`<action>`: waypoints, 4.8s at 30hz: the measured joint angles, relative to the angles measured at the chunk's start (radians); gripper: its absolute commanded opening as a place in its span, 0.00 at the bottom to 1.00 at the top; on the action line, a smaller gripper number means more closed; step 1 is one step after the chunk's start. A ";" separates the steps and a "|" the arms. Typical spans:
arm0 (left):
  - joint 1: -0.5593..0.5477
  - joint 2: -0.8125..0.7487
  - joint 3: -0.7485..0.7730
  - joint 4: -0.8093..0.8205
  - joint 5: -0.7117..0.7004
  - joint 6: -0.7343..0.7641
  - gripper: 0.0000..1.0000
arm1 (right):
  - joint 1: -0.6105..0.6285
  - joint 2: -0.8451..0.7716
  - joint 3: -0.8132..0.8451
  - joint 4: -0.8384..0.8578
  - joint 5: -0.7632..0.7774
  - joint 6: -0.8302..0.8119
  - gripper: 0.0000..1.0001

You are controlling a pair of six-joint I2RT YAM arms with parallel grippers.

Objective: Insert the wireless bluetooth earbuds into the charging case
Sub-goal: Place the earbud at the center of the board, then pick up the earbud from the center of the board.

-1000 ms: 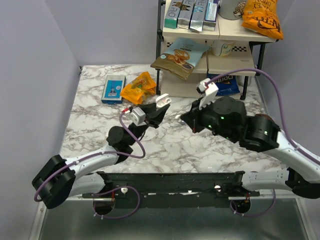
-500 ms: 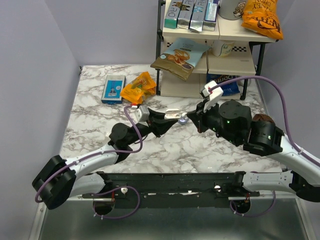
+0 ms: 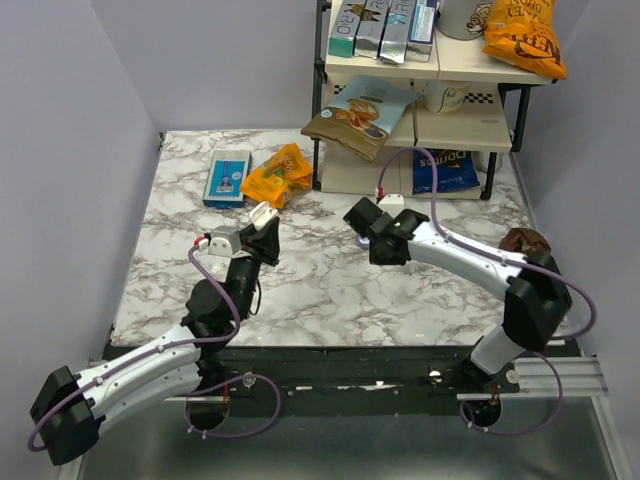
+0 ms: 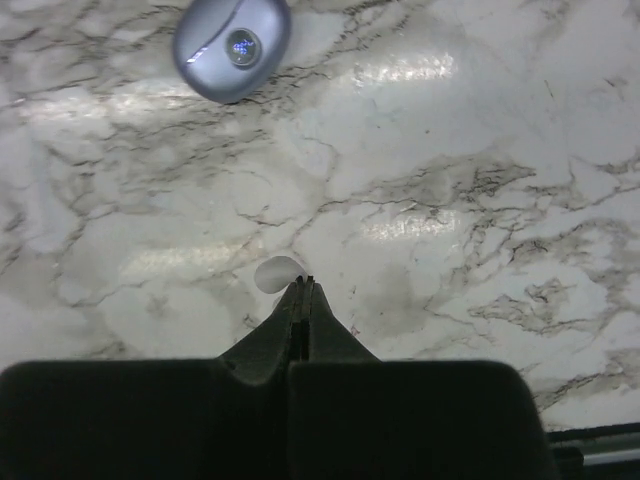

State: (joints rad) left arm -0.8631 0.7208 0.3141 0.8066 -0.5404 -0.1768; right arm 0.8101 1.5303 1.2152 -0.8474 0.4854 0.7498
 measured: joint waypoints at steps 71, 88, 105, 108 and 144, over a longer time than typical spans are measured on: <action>-0.076 -0.113 -0.019 -0.346 -0.341 -0.180 0.00 | -0.145 0.143 -0.244 0.443 -0.258 -0.358 0.40; -0.080 -0.116 -0.019 -0.362 -0.340 -0.197 0.00 | -0.158 0.031 -0.303 0.481 -0.302 -0.356 0.14; -0.087 -0.182 -0.047 -0.398 -0.340 -0.238 0.00 | -0.163 0.041 -0.330 0.631 -0.966 -0.278 0.20; -0.088 -0.182 -0.053 -0.405 -0.340 -0.244 0.00 | -0.163 0.067 -0.344 0.621 -0.968 -0.296 0.24; -0.089 -0.179 -0.060 -0.450 -0.340 -0.266 0.00 | -0.163 0.035 -0.370 0.523 -0.737 -0.376 0.45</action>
State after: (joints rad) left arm -0.9516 0.5419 0.2539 0.3565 -0.8799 -0.4431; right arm 0.6472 1.5654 0.8448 -0.3241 -0.2512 0.3740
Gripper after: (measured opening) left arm 0.358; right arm 0.418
